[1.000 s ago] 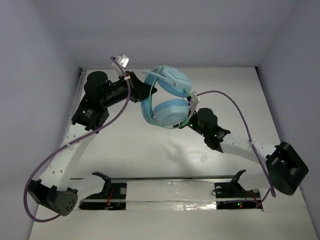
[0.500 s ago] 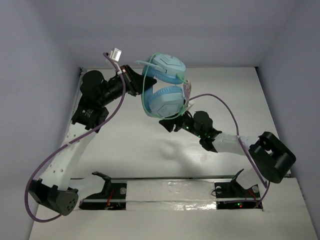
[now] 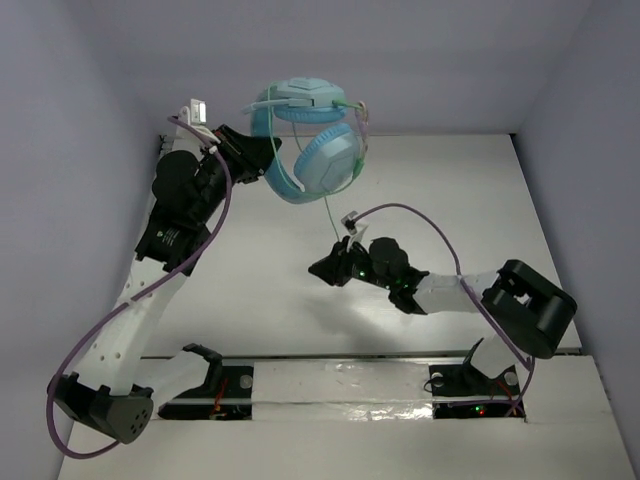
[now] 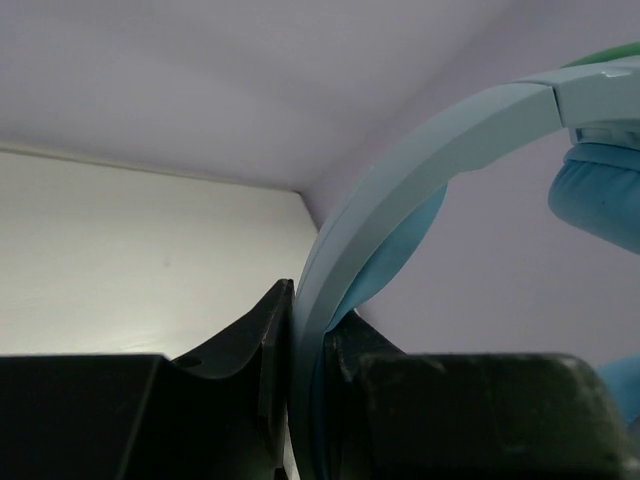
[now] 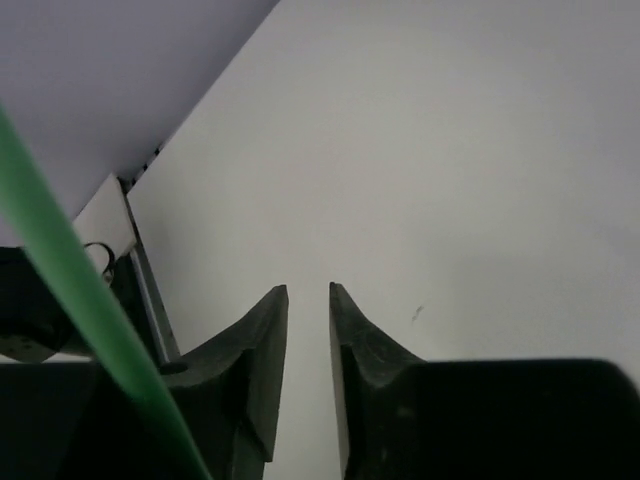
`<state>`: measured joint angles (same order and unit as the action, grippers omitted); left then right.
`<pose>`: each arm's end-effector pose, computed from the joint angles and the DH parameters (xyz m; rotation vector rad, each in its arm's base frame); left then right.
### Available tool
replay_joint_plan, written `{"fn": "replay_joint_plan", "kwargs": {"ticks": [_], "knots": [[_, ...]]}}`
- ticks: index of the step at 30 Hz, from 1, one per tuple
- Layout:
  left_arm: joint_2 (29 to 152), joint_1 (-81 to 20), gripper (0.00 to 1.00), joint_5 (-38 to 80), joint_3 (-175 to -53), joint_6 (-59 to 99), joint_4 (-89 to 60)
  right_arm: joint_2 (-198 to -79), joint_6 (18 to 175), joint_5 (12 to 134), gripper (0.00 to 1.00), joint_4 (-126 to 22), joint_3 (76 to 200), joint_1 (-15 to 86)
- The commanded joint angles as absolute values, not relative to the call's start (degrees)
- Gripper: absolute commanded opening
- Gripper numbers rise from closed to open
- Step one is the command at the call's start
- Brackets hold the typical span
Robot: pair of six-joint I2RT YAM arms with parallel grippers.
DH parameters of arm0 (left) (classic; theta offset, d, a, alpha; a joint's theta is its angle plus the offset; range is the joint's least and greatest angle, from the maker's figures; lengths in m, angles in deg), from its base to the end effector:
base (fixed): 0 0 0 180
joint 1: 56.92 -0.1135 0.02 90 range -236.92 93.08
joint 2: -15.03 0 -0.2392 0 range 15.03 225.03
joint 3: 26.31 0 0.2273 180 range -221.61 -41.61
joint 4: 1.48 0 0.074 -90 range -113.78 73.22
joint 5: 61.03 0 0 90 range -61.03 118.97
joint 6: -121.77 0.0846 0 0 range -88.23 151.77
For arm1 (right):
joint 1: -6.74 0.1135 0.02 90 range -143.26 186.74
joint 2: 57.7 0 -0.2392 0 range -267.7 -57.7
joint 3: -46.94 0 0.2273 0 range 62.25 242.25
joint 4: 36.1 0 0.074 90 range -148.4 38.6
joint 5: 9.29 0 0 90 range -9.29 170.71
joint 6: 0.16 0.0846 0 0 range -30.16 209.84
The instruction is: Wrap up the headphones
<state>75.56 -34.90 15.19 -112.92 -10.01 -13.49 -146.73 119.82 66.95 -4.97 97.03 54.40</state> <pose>0.2316 -0.1154 0.4596 -0.0267 1.4177 -1.0927 0.2192 0.2704 0.1886 -0.4763 1.7966 1.1844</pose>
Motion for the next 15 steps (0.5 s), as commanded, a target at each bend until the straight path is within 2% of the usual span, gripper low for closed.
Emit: {"fn": "replay_joint_plan", "kwargs": {"ticks": [1,3,6,7,8,15], "knots": [[73.7,-35.2,0.00,31.6,-112.0,-8.0,-11.7,-145.2,119.8,68.1,0.26,-10.6,98.5,59.0],[73.7,-35.2,0.00,34.8,-110.4,-6.5,-11.1,-143.1,119.5,69.4,0.17,-12.9,98.2,60.9],[74.4,-35.2,0.00,37.8,-109.8,-5.7,-10.8,-141.2,119.6,70.9,0.12,-16.1,97.5,62.6],[75.0,-35.2,0.00,39.5,-110.1,-4.8,-11.9,-139.4,119.8,71.6,0.03,-18.9,97.5,63.2],[75.2,-35.2,0.00,41.2,-110.8,-3.7,-12.6,-138.4,119.8,71.9,0.01,-20.5,97.9,63.2],[76.6,-35.2,0.00,51.1,-109.6,4.5,-18.3,-128.4,117.2,76.7,0.00,-49.5,108.4,64.3]]}}
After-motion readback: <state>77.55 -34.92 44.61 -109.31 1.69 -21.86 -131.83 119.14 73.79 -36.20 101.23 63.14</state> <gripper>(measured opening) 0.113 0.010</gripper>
